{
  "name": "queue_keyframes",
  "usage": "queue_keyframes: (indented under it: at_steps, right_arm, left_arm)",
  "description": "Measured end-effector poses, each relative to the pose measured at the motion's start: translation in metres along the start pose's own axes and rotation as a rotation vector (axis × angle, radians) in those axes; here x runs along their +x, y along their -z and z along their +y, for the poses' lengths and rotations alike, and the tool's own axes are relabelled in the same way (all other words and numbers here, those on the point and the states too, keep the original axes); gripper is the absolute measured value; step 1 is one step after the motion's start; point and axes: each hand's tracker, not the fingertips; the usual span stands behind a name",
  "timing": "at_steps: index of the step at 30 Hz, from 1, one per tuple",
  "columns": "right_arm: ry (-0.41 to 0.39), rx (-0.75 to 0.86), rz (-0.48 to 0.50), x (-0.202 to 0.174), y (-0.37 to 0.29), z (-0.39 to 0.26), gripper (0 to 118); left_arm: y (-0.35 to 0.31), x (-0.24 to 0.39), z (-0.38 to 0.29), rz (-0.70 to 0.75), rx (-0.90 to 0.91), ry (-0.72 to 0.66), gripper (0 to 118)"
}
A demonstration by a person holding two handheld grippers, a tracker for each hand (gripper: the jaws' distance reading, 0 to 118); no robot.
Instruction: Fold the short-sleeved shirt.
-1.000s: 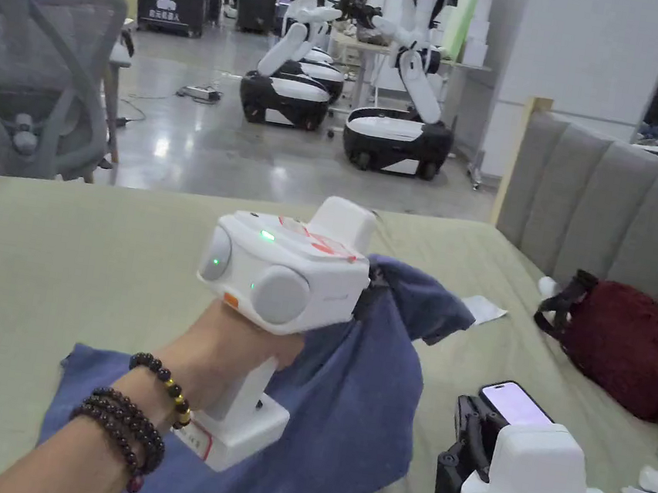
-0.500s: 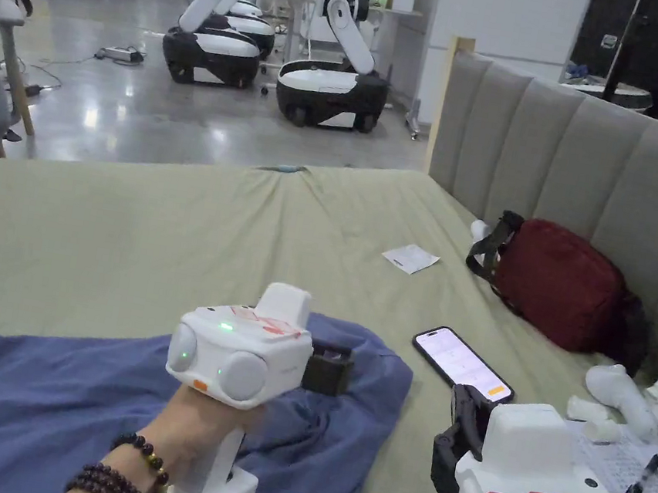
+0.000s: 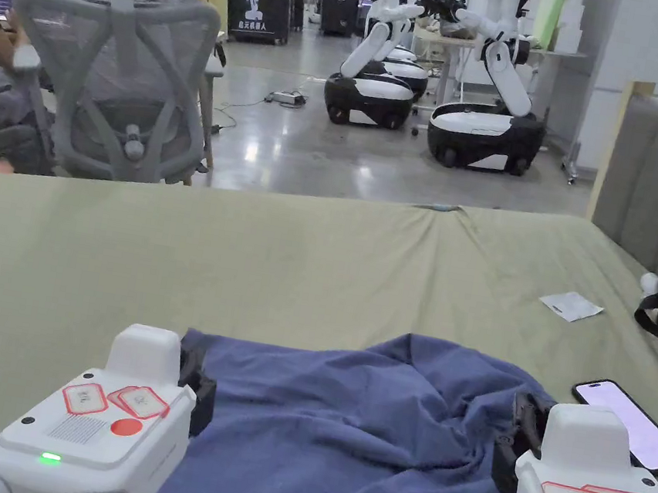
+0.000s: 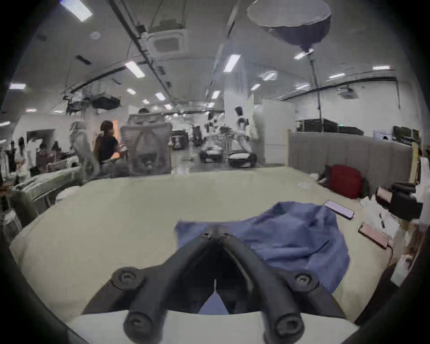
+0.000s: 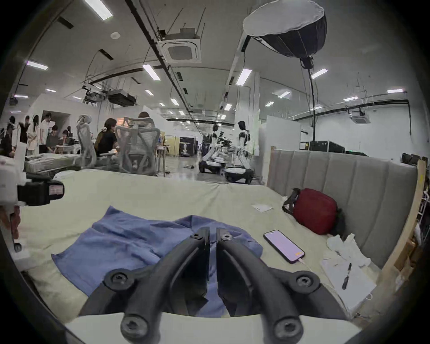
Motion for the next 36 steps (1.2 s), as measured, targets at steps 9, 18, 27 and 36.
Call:
queue_keyframes:
  at_steps: [9,18,27,36]
  right_arm:
    - [-0.009,-0.013,0.016,-0.008,0.016,-0.004,7]
    - [-0.034,-0.085,-0.002,0.0,0.054,-0.025,7]
    - [-0.003,-0.15,-0.063,0.017,0.066,-0.042,7]
    - [0.322,-0.374,-0.025,0.08,0.102,-0.043,117]
  left_arm:
    - [0.115,-0.049,0.043,-0.029,-0.167,-0.047,36]
    - [0.314,-0.069,0.011,0.006,-0.505,0.005,101]
    - [0.312,-0.041,-0.008,0.014,-0.572,0.003,5]
    - [0.279,-0.038,0.017,-0.019,-0.514,0.016,4]
